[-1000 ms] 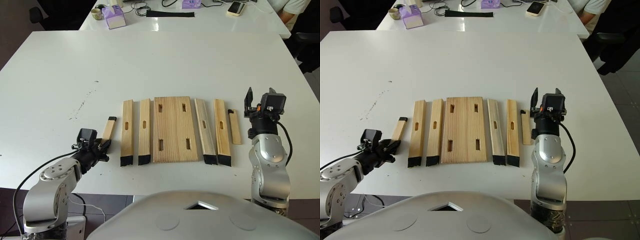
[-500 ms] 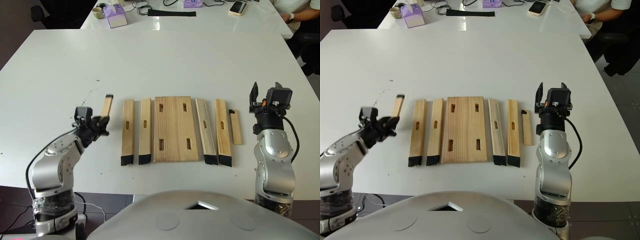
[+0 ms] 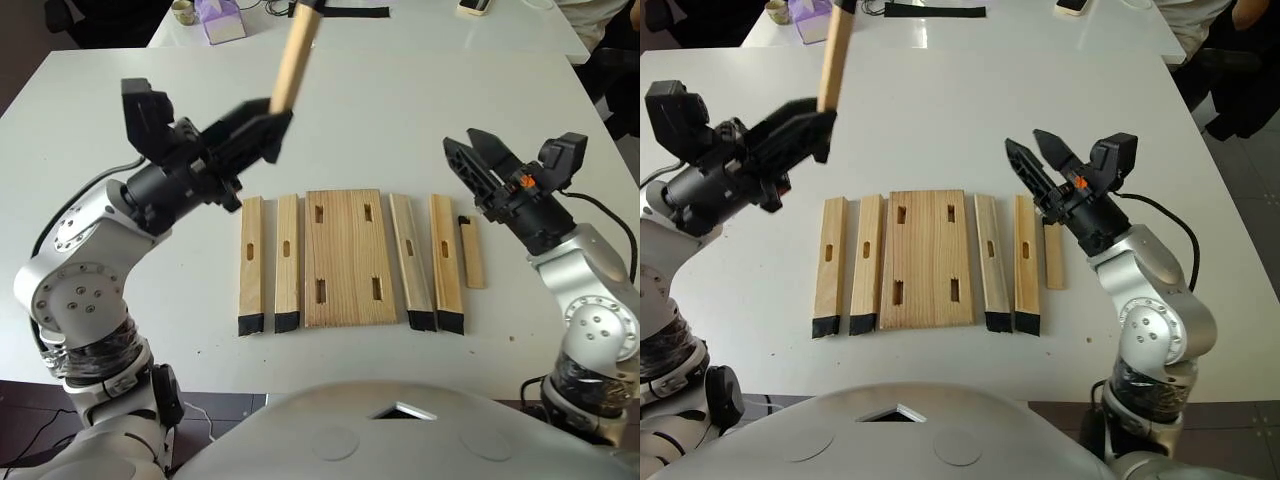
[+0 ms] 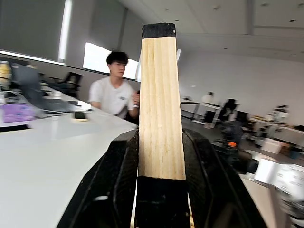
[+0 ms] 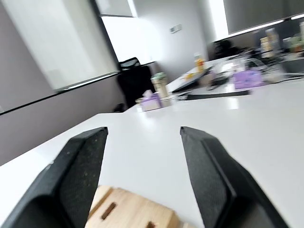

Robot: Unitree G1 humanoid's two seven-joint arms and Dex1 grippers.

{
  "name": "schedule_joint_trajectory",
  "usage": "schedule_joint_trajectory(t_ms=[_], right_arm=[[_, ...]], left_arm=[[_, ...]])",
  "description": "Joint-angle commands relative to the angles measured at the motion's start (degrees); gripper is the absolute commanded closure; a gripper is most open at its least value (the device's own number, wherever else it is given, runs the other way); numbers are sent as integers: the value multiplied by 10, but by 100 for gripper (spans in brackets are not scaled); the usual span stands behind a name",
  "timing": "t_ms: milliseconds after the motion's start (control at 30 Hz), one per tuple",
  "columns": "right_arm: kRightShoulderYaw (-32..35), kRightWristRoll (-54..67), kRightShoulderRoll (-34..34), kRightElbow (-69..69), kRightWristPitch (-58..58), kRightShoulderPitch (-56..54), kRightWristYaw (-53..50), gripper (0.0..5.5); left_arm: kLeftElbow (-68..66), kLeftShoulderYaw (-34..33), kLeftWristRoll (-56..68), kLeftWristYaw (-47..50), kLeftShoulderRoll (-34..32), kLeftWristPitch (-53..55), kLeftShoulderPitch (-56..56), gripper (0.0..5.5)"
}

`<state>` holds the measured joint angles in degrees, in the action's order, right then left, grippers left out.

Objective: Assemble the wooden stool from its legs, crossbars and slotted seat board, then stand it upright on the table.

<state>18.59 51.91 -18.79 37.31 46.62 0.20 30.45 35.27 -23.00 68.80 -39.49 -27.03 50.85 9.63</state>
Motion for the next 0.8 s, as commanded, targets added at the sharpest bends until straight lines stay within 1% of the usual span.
schedule_joint_trajectory(t_ms=[33, 100, 200, 333, 533, 800], right_arm=[[-3, 189, -129, -26, 110, -79, 114, 267], [-14, 219, -156, -38, 123, -105, 132, 267], [-33, 266, -179, -53, 136, -146, 134, 267], [-51, 307, -198, -48, 138, -166, 127, 267], [-67, 323, -210, -31, 119, -170, 112, 267], [-80, 322, -219, -28, 100, -187, 100, 267]], left_arm=[[16, 68, 65, -89, -40, 27, 7, 418], [5, 88, 56, -115, -49, 23, 14, 418], [-5, 121, 29, -147, -63, 9, 17, 418], [-14, 146, 18, -153, -67, -2, 27, 418], [-21, 162, 0, -157, -79, -15, 27, 418], [-20, 190, -55, -176, -89, -49, 18, 418]])
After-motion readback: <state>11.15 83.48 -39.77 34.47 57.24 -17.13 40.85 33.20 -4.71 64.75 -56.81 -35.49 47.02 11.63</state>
